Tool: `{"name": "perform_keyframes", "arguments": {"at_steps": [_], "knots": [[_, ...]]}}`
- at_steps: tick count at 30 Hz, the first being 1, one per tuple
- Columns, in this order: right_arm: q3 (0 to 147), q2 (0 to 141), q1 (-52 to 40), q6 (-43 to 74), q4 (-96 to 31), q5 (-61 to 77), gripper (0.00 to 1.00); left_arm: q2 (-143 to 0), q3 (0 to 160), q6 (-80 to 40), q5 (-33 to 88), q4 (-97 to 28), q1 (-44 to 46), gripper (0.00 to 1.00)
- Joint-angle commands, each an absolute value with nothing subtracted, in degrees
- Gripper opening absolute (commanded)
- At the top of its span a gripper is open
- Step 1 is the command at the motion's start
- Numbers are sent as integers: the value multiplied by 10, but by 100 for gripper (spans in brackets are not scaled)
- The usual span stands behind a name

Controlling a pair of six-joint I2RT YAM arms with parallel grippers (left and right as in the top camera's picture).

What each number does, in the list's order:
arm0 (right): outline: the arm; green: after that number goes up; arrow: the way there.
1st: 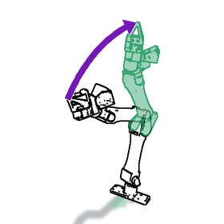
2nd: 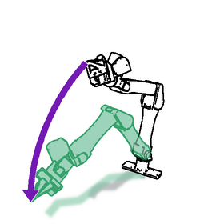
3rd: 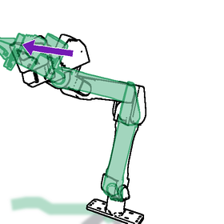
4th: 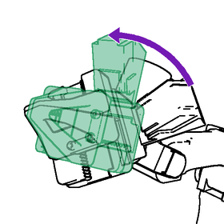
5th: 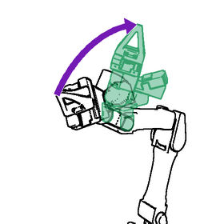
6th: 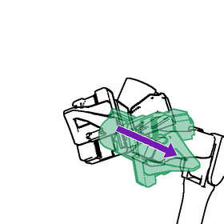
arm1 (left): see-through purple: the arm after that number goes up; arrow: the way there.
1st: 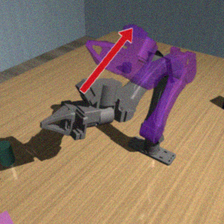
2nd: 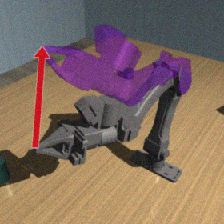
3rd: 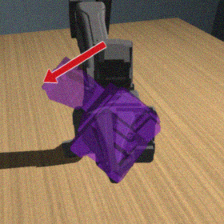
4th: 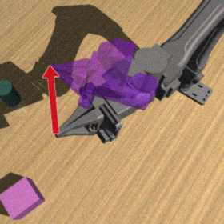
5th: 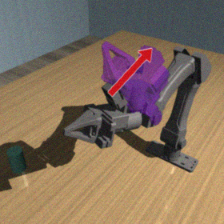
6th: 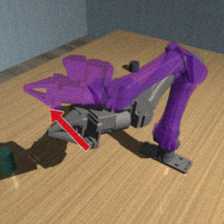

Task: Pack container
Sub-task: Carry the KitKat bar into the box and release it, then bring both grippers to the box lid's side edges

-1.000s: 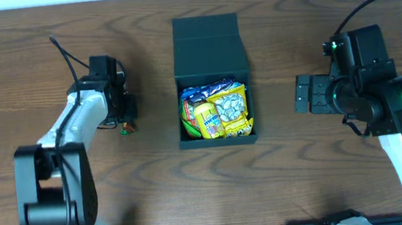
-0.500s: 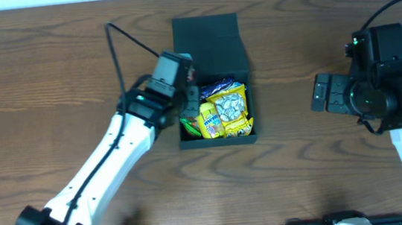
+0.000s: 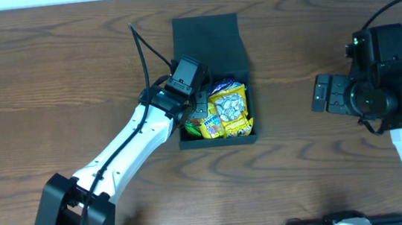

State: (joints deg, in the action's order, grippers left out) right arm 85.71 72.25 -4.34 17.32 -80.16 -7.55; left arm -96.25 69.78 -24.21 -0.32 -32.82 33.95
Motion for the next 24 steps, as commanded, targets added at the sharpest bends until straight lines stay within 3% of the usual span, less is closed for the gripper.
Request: {"name": "perform_keyframes", "arguments": {"at_steps": [1, 3, 4, 5, 6, 9, 14, 15, 16, 17, 18, 19, 20, 24], "knots": [[861, 715, -39, 166, -804, -83, 99, -963, 691, -242, -23, -331, 337, 6], [861, 715, -39, 166, -804, -83, 99, -963, 691, -242, -23, -333, 337, 6], [861, 715, -39, 166, -804, -83, 99, -963, 691, -242, -20, -334, 337, 14], [861, 715, -39, 166, -804, -83, 99, -963, 691, -242, -18, -335, 337, 55], [861, 715, -39, 166, -804, -83, 99, -963, 691, -243, -18, -337, 337, 77], [861, 715, -39, 166, -804, -83, 99, -960, 691, -238, 1, -340, 337, 79], [860, 715, -39, 166, -797, -83, 99, -912, 698, -197, 11, -338, 324, 76], [856, 715, -39, 166, -790, -83, 99, -895, 699, -183, 10, -337, 317, 64], [849, 715, -39, 166, -780, -76, 98, -880, 699, -179, 10, -336, 309, 44], [841, 715, -39, 160, -769, -63, 85, -866, 699, -178, 11, -336, 296, 26], [832, 715, -39, 153, -757, -50, 63, -857, 699, -178, 11, -336, 286, 12], [804, 715, -39, 151, -723, -29, 7, -845, 699, -178, 11, -337, 261, 6], [781, 715, -39, 151, -698, -18, 2, -843, 699, -177, 11, -339, 246, 6], [692, 728, -39, 148, -595, 55, 1, -843, 699, -149, 20, -340, 214, 6]]}}
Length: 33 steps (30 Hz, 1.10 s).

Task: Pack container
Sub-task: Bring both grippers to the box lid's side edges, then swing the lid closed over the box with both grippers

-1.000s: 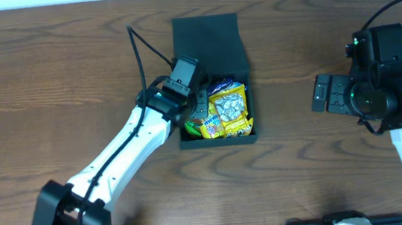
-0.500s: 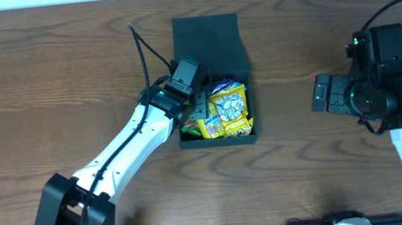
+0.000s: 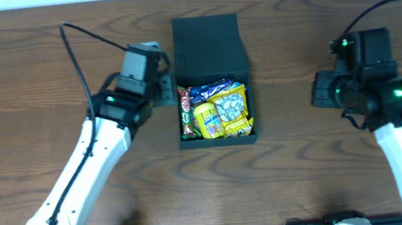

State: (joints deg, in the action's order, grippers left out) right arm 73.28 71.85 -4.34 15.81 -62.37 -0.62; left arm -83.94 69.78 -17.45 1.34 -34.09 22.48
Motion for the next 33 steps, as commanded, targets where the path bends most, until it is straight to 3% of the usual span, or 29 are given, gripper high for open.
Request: {"name": "perform_keyframes", "arguments": {"at_steps": [1, 6, 14, 22, 33], "knots": [[670, 735, -39, 147, -563, 75, 1, -845, 699, -150, 21, -336, 211, 6], [627, 823, -37, 159, -428, 174, 1, -899, 699, -186, 66, -279, 176, 6], [656, 1049, -25, 233, -245, 330, 1, -1087, 728, -293, 264, -161, 77, 6], [774, 1203, -25, 264, -231, 408, 1, -1228, 858, -305, 329, -206, 80, 6], [792, 1217, -30, 267, -161, 527, 1, -1253, 898, -329, 404, -195, 105, 6]]}}
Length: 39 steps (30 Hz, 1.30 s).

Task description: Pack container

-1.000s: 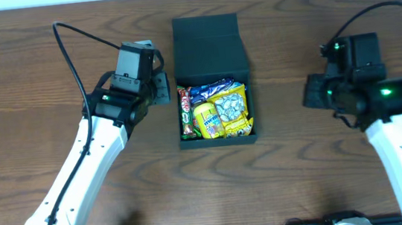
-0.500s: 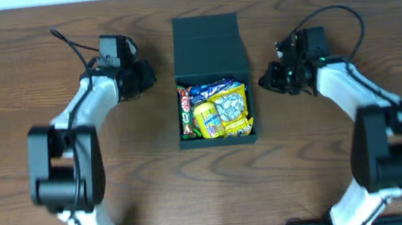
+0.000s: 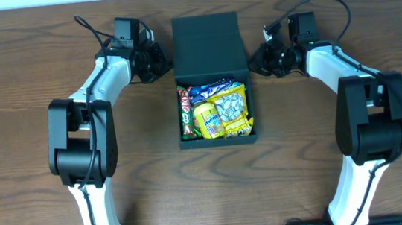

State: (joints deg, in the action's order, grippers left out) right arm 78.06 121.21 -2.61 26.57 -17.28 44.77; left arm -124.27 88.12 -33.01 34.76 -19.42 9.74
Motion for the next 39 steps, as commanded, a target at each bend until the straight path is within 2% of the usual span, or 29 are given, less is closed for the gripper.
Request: {"name": "perform_keyframes", "arguments": {"at_steps": [1, 5, 13, 28, 30, 35, 37, 39], "knots": [[793, 1217, -29, 259, -155, 549, 1, -1253, 901, -319, 428, -195, 105, 6], [794, 1210, -20, 206, -154, 611, 2, -1240, 905, -289, 457, -209, 96, 6], [794, 1145, -17, 141, -156, 641, 2, -1164, 905, -190, 457, -247, 83, 6], [794, 933, -17, 119, -209, 620, 2, -949, 905, -92, 443, -349, 83, 6], [794, 901, -17, 108, -252, 592, 1, -921, 905, -87, 418, -385, 83, 6], [794, 794, -17, 13, -471, 453, 1, -825, 905, -7, 366, -552, 83, 6], [792, 743, -17, -34, -569, 444, 2, -777, 894, 22, 353, -626, 83, 6], [774, 675, -17, -61, -643, 426, 2, -705, 841, 27, 354, -642, 83, 6]]}}
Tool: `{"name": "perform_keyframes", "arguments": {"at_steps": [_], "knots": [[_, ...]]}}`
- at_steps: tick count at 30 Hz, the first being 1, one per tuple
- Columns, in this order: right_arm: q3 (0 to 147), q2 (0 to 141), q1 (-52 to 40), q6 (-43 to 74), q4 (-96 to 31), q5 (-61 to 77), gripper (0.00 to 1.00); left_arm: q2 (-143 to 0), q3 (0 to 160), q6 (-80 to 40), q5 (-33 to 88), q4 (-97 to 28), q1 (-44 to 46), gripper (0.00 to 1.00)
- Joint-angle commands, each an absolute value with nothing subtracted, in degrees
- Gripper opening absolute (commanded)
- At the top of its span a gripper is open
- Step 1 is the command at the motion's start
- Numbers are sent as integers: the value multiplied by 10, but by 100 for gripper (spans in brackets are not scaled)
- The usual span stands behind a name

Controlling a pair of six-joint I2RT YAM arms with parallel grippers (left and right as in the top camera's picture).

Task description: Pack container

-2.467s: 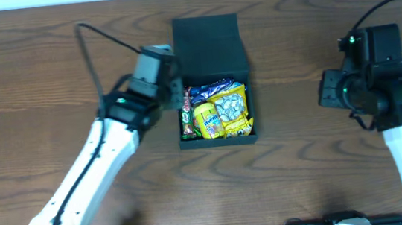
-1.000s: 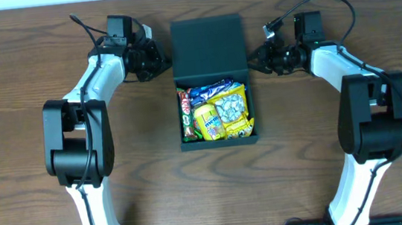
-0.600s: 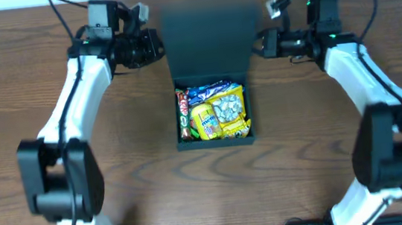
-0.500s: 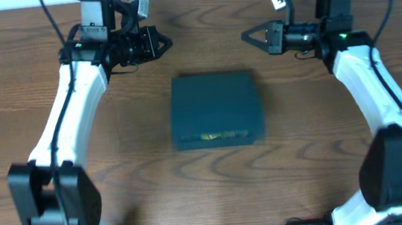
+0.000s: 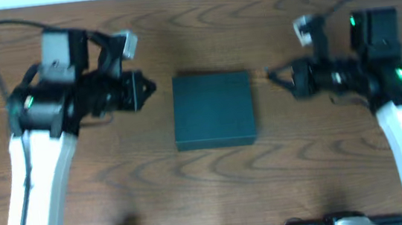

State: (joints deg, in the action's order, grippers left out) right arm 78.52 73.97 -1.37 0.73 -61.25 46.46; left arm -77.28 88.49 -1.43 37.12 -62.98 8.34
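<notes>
The black container (image 5: 213,110) lies in the middle of the table with its lid down flat, so the snack packets inside are hidden. My left gripper (image 5: 150,87) hovers just left of the box's upper left corner, pointing right, fingers drawn together to a point and holding nothing. My right gripper (image 5: 270,72) mirrors it off the upper right corner, pointing left, fingers together and empty. Neither touches the box. The frame is blurred by motion.
The wooden table (image 5: 216,186) carries nothing else in view. Both arms stand raised at the far left and far right. Cables loop above each wrist near the back edge.
The lid, which stood open behind the box, is now down over it, hiding the snacks. Both grippers were beside the lid's two sides and are now slightly nearer me and clear of it.
My left gripper was inside the open box among the snack packets while the right waited far right. Then the left was out beside the box. Later both grippers flanked the raised lid at the back. Now the lid is closed and both are clear.
</notes>
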Motion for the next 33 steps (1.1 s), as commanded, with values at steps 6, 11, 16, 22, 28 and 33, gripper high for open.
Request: {"name": "perform_keyframes", "arguments": {"at_steps": [6, 11, 16, 22, 28, 33], "knots": [[602, 365, -17, -52, -677, 415, 2, -399, 597, -18, 354, -617, 83, 6], [494, 101, -17, -12, -713, 426, 2, -163, 482, -74, 356, -633, 83, 6], [502, 21, -15, 49, -763, 415, 66, -46, 466, -128, 355, -633, 83, 95], [500, 37, -15, 72, -857, 413, 99, -34, 466, -129, 356, -690, 83, 95], [500, 37, -15, 73, -879, 413, 99, -34, 466, -129, 354, -764, 83, 95], [500, 37, -15, 72, -879, 413, 99, -34, 466, -129, 354, -776, 83, 95]]}}
